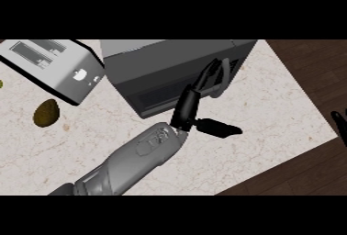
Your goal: Pick up the milk, place it into the microwave and close the microwave
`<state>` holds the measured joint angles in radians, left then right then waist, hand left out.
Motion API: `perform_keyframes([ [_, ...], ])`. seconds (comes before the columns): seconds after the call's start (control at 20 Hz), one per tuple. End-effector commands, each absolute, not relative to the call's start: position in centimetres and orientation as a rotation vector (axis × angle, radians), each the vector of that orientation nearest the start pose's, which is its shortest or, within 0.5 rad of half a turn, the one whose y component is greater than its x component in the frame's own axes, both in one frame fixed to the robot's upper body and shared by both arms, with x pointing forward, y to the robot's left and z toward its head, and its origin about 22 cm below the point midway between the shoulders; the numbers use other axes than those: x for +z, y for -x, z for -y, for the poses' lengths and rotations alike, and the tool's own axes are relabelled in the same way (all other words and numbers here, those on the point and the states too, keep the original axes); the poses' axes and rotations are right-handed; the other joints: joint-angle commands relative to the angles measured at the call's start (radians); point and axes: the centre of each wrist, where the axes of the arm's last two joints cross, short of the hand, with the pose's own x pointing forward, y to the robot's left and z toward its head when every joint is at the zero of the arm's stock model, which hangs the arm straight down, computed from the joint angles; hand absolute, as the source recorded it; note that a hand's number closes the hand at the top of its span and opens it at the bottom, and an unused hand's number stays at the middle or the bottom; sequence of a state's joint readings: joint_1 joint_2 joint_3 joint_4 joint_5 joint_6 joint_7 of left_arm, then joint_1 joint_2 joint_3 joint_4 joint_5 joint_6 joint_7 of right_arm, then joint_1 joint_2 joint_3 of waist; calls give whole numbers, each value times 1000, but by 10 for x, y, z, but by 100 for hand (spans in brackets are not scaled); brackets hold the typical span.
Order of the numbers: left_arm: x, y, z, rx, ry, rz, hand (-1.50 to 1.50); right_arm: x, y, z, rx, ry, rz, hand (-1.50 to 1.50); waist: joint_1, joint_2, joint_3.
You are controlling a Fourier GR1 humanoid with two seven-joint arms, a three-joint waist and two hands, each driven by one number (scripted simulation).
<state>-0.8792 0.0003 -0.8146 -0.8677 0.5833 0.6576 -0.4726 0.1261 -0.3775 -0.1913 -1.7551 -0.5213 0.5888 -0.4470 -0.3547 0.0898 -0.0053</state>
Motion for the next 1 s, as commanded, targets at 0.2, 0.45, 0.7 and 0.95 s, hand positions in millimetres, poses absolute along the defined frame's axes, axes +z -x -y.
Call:
perform_keyframes([
  [0.2,47,-346,-2,-293,121,1985,-150,76,-213,356,243,-544,2143,-150,-28,6,1],
  [0.45,45,-347,-3,-268,117,1995,-150,82,-217,359,234,-545,2143,-150,-41,16,1],
  [0.7,50,-351,-2,-257,110,2017,-150,92,-220,364,248,-535,2151,-150,-58,10,1],
  [0.95,43,-349,-3,-254,130,2011,-150,99,-225,365,270,-561,2153,-150,-43,13,0],
])
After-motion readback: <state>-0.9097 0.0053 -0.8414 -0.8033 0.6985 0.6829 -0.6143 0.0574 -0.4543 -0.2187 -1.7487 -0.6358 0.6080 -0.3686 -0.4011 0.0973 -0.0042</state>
